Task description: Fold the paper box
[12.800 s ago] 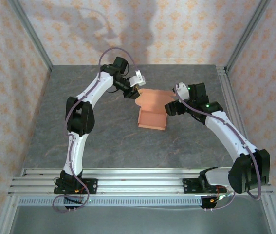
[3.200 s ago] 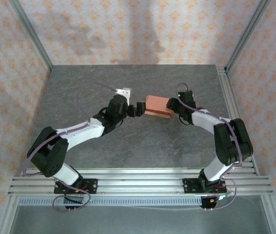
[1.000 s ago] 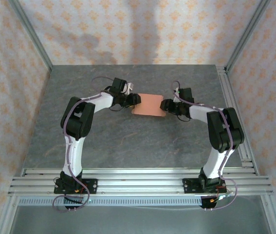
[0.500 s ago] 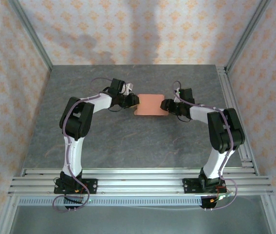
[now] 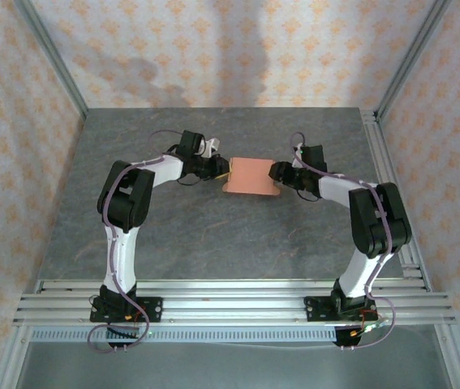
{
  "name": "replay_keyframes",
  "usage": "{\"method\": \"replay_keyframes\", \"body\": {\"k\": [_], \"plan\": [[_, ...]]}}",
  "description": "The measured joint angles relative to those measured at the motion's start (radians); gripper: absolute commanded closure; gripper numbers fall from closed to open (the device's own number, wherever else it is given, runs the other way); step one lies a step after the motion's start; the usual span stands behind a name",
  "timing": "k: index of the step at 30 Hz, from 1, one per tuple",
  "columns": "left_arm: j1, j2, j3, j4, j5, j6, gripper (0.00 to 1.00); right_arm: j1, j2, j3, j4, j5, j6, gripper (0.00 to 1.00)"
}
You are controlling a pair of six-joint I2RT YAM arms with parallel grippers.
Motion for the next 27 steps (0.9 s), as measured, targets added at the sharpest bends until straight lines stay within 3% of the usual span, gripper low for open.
{"method": "replay_keyframes", "body": {"k": [6, 9, 16, 27], "plan": [[0.020, 0.012, 0.000, 0.010, 0.040, 0.004, 0.84, -0.006, -0.007, -0.020, 0.040, -0.001, 0.071, 0.24], [0.026, 0.015, 0.000, 0.015, 0.051, 0.004, 0.84, -0.008, -0.007, -0.023, 0.067, -0.017, 0.118, 0.20], [0.026, 0.019, 0.000, 0.021, 0.063, 0.003, 0.84, -0.008, 0.035, -0.024, 0.211, -0.113, 0.242, 0.19], [0.055, 0.031, -0.009, 0.059, 0.093, -0.008, 0.84, -0.009, 0.091, -0.024, 0.243, -0.162, 0.299, 0.23]]}}
